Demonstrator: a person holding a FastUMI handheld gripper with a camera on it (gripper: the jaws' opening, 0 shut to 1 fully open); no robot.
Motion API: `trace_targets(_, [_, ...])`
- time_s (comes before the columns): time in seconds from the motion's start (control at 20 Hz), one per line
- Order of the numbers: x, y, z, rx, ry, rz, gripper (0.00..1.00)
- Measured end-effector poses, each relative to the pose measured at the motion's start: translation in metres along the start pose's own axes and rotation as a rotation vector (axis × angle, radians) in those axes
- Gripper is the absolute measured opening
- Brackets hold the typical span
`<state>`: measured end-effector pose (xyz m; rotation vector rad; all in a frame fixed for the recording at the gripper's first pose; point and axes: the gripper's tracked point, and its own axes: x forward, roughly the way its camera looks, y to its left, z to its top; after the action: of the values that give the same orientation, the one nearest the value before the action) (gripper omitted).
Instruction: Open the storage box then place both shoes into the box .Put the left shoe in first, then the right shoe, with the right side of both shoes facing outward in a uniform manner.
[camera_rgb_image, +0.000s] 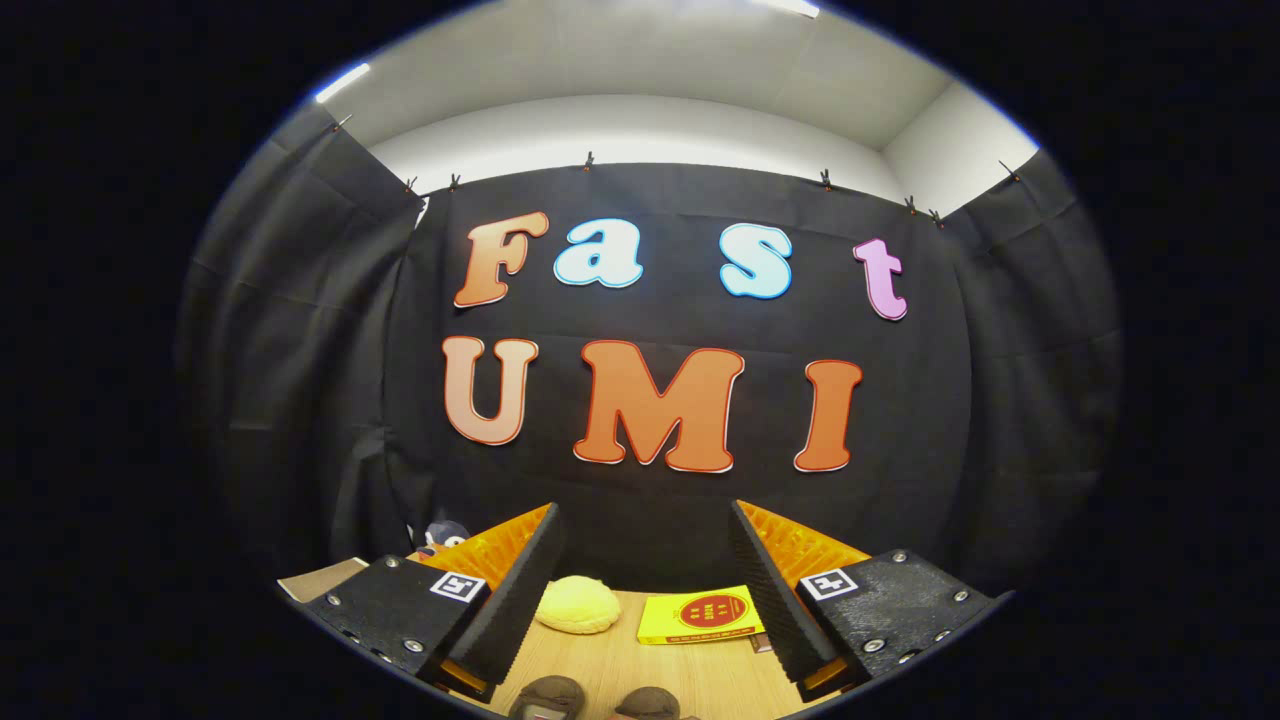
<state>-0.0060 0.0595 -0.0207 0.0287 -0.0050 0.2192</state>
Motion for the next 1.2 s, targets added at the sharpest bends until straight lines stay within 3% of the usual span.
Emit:
trace_targets(0.3, [-0.003, 0.048, -0.03, 0.014, 0.068, 0.197, 0.97])
trace_targets(0.85, [-0.026, 0.176, -0.139, 0.64, 0.481, 0.665, 0.96])
trace_targets(1.2, [-0.053, 0.244, -0.234, 0.843, 0.799, 0.812, 0.96])
